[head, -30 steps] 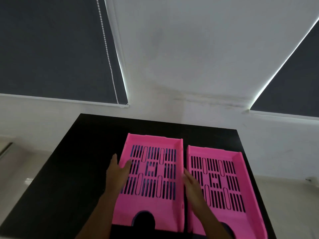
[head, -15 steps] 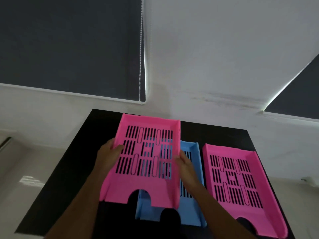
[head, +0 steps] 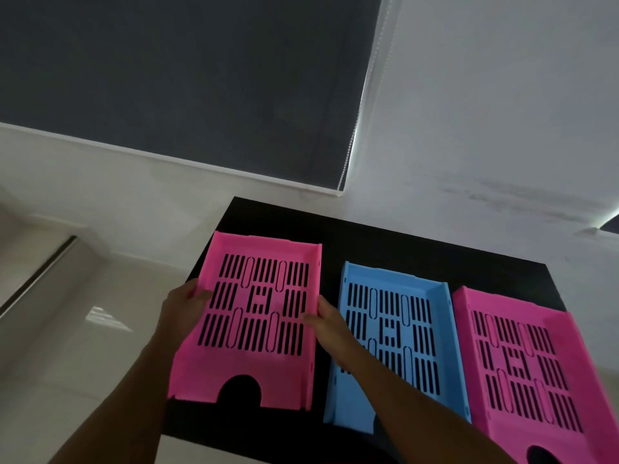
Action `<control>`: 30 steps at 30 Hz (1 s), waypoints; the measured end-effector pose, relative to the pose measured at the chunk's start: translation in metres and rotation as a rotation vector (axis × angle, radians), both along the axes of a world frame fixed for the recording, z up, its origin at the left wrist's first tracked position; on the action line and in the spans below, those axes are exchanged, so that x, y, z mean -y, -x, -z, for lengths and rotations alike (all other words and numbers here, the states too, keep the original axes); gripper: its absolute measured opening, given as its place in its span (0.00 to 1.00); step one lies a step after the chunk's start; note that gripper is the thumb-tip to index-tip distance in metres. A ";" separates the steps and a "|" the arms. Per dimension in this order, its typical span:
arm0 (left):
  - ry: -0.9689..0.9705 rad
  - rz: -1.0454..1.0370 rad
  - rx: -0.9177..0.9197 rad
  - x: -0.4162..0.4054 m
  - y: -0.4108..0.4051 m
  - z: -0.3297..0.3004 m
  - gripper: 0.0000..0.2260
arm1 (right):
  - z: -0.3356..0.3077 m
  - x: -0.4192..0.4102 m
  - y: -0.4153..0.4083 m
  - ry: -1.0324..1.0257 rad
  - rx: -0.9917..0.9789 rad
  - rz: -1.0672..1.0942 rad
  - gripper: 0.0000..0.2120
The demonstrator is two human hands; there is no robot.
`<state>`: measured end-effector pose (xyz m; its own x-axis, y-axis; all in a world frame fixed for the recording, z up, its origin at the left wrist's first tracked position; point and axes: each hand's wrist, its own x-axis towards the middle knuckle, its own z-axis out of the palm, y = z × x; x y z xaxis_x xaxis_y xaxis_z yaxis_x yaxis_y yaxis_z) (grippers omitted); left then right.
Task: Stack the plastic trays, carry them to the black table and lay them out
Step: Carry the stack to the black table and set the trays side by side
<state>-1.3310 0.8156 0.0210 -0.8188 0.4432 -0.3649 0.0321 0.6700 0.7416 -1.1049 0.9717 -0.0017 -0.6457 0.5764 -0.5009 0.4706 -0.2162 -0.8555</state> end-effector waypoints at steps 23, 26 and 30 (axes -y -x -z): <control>0.006 0.304 0.019 -0.072 -0.096 0.029 0.30 | -0.028 -0.061 -0.098 -0.447 0.200 0.425 0.21; 0.032 0.433 0.124 -0.087 -0.145 0.030 0.32 | -0.023 -0.072 -0.161 -0.505 0.313 0.625 0.21; 0.040 0.551 0.184 -0.092 -0.186 0.048 0.39 | -0.010 -0.070 -0.233 -0.389 0.488 0.670 0.39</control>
